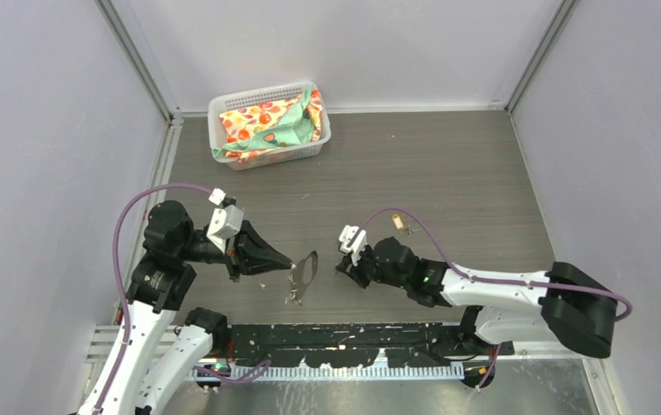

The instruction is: Put the keys on the keyring

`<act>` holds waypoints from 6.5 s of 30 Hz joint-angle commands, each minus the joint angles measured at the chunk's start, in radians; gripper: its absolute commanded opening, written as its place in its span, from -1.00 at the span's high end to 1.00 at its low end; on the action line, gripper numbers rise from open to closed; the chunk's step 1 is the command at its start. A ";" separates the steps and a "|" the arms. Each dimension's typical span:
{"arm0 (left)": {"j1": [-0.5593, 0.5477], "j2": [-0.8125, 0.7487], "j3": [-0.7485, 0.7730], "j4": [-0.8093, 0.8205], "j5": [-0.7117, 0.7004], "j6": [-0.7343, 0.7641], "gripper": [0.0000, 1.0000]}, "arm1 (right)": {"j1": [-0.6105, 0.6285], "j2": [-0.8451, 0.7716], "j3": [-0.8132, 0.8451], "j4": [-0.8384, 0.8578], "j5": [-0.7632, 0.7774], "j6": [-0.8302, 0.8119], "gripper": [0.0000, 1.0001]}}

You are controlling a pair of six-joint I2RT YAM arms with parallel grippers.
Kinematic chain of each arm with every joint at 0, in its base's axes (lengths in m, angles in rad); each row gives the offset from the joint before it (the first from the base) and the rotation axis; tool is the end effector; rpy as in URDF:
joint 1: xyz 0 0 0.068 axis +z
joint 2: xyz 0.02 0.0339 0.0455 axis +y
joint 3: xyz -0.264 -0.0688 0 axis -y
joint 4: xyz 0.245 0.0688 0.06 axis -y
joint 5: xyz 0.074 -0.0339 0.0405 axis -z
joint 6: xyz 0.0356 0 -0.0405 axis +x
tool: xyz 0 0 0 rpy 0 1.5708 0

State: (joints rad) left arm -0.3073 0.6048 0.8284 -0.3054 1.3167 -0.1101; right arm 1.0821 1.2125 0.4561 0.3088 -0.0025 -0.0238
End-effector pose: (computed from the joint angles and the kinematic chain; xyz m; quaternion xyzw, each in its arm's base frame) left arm 0.0955 -0.0664 0.3697 0.4698 0.5381 -0.5512 0.4311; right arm 0.1152 0.2169 0.1888 -0.4451 0.7199 0.2697 0.4592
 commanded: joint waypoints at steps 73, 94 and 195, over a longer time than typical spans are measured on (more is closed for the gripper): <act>-0.047 0.187 0.208 0.308 -0.002 -0.327 0.99 | 0.340 -0.180 0.764 -0.540 0.176 -0.953 0.98; -0.048 0.170 0.156 0.331 -0.097 -0.379 0.99 | 0.340 -0.209 0.761 -0.536 0.198 -0.987 0.98; -0.087 0.142 0.162 -0.026 -0.080 0.039 0.99 | 0.340 -0.114 0.806 -0.537 0.174 -0.976 0.98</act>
State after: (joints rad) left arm -0.3843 0.7631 0.9535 -0.2909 1.2087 -0.1211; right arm 1.4189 1.1015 1.2098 -0.2802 0.1635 -1.0061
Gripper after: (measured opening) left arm 0.008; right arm 0.023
